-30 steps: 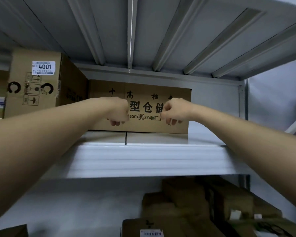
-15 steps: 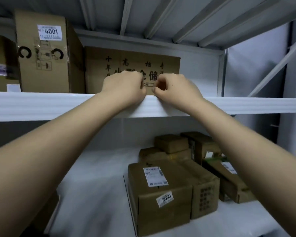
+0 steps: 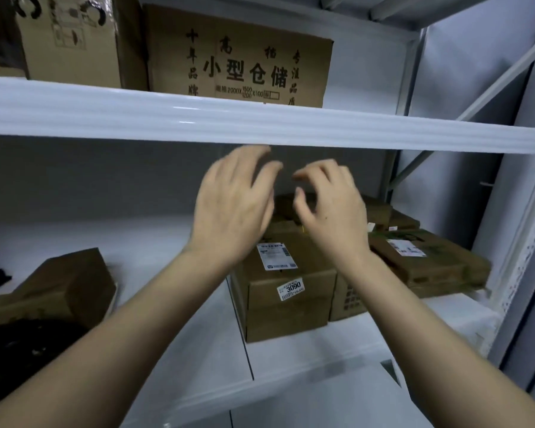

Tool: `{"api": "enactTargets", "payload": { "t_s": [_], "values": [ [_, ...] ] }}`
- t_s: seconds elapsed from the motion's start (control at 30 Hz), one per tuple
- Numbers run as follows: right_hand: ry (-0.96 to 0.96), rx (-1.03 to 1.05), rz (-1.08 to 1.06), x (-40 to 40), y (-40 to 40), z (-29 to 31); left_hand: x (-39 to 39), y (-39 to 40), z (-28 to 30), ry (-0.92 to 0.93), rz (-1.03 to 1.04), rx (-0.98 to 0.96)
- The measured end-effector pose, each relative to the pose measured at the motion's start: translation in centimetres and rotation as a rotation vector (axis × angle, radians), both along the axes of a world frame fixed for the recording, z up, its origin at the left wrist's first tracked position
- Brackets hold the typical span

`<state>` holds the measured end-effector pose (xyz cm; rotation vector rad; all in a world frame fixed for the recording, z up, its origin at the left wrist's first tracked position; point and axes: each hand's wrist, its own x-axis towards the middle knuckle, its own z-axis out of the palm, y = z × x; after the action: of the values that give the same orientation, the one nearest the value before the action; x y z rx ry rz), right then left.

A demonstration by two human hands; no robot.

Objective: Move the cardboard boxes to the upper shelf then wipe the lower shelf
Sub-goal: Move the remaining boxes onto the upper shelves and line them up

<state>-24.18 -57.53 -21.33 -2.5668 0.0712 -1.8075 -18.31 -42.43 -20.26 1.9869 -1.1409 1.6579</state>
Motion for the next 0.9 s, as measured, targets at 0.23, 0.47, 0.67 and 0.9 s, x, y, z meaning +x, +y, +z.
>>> {"api": "enactTargets", "payload": {
  "t_s": [0.23,0.47,0.67,0.9],
  "values": [
    [0.182,0.158,-0.059,2.2,-2.9,-6.8,2.8,-3.7,-7.7,0.616,-0.074,-0.032],
    [0.44,0.613,-0.185,4.4,-6.6,-13.8,5.8,-7.5,-14.1,1.205,-0.113,-0.233],
    [0.482,0.923,-0.15,5.5,-8.3,-16.5,8.0,-8.8,-16.4,1.545,-0.188,-0.456],
    [0.511,0.837,-0.299,6.6,-9.2,-16.8,9.2,-8.7,-17.3,1.824,-0.413,-0.705]
  ]
}}
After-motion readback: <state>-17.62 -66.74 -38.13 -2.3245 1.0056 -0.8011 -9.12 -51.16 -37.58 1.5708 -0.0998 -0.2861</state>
